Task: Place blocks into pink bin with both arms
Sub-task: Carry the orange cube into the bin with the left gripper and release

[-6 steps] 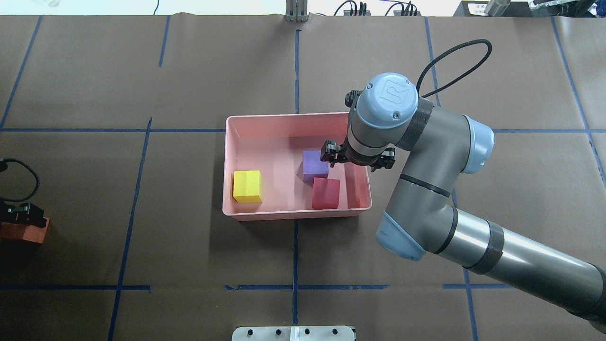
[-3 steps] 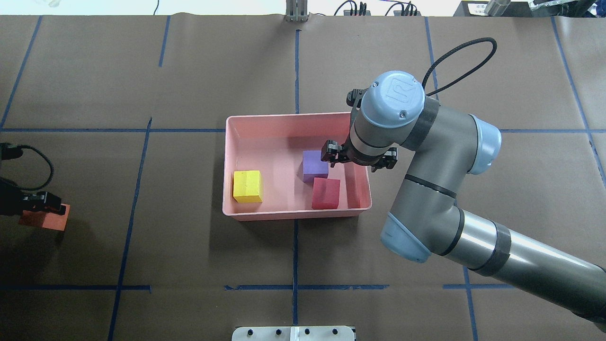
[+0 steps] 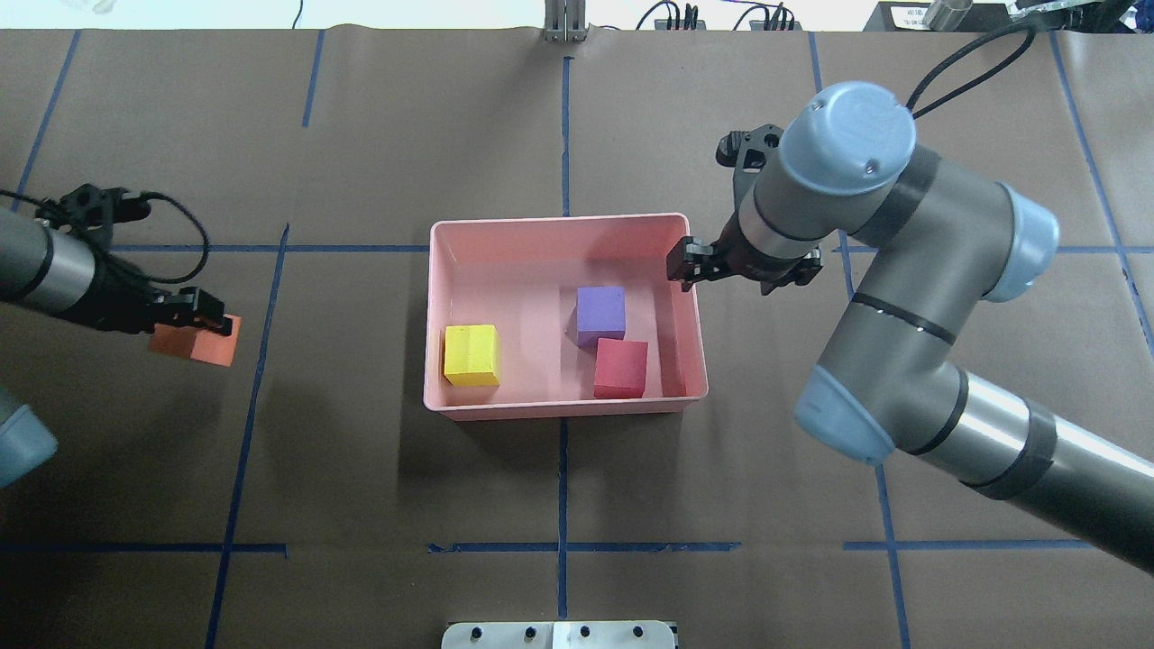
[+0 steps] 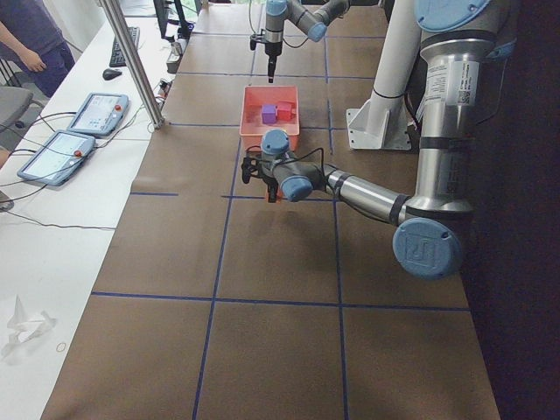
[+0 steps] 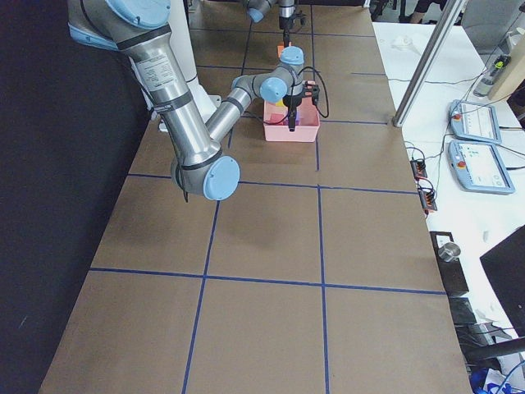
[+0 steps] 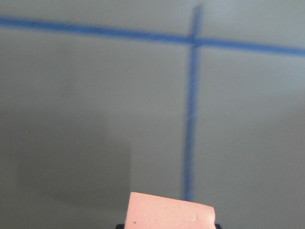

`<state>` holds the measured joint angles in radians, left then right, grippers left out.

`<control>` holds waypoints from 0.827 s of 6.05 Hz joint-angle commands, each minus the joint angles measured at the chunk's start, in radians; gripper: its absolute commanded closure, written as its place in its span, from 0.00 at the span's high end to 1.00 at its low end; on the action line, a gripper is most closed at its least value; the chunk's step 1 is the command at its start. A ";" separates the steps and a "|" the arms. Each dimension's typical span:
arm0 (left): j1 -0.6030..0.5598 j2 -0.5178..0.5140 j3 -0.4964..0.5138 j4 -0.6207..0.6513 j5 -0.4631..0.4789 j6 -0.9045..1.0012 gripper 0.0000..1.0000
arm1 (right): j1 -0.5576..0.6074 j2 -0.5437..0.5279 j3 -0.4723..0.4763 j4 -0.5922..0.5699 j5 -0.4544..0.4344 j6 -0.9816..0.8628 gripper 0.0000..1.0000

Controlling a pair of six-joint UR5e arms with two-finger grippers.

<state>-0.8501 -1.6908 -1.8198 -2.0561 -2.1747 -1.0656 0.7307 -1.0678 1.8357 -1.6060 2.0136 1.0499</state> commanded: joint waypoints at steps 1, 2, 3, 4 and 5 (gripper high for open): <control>0.006 -0.296 -0.001 0.328 0.003 -0.002 0.36 | 0.148 -0.123 0.037 0.001 0.100 -0.269 1.00; 0.044 -0.448 0.004 0.511 0.007 -0.034 0.36 | 0.224 -0.217 0.066 0.002 0.141 -0.425 1.00; 0.109 -0.560 0.045 0.537 0.022 -0.148 0.36 | 0.312 -0.312 0.091 0.003 0.186 -0.580 1.00; 0.164 -0.677 0.124 0.541 0.083 -0.245 0.36 | 0.396 -0.404 0.109 0.009 0.223 -0.734 1.00; 0.227 -0.766 0.207 0.538 0.164 -0.355 0.55 | 0.456 -0.467 0.118 0.012 0.244 -0.833 1.00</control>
<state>-0.6831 -2.3593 -1.6900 -1.5229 -2.0801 -1.3163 1.1189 -1.4624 1.9415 -1.5974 2.2308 0.3334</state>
